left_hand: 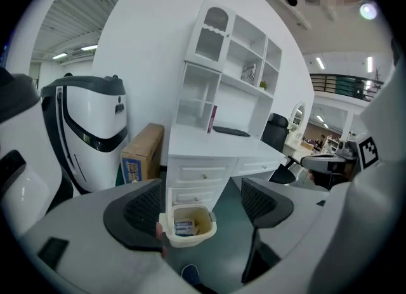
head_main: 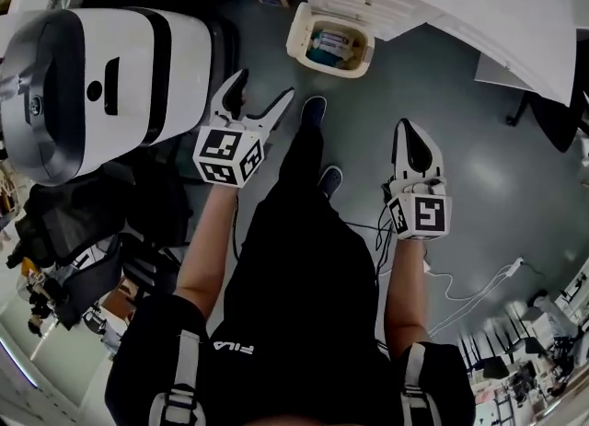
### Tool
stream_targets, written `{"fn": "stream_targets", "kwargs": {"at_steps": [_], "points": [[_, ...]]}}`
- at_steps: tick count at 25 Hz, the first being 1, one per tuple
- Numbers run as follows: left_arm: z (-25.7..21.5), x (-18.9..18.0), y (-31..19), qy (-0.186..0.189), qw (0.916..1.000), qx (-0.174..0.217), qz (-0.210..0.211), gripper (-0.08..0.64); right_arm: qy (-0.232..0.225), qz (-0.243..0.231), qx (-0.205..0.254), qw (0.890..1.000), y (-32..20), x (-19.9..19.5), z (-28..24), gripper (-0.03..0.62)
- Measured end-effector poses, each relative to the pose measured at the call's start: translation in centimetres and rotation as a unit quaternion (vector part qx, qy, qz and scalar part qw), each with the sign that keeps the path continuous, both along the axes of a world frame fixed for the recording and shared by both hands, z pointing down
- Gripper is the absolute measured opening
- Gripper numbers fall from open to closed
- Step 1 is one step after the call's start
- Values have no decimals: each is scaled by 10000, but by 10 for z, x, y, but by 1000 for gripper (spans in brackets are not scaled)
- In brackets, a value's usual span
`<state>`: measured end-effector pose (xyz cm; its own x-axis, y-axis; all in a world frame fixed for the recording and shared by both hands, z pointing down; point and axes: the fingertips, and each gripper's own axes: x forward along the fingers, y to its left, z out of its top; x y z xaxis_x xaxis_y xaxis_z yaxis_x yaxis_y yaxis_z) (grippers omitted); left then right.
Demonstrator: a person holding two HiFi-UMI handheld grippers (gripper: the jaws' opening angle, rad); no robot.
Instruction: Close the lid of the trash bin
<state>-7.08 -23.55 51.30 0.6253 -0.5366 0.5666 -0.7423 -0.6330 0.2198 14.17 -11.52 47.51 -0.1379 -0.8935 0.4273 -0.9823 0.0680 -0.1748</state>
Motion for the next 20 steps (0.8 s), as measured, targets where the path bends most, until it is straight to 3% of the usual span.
{"fn": "stream_targets", "kwargs": {"at_steps": [10, 20], "points": [[129, 24, -73, -170, 9989, -444, 60, 397, -218, -230, -213, 9993, -62, -6, 102, 3], [246, 21, -110, -544, 9947, -816, 321, 397, -291, -274, -474, 9981, -70, -17, 181, 3]]}}
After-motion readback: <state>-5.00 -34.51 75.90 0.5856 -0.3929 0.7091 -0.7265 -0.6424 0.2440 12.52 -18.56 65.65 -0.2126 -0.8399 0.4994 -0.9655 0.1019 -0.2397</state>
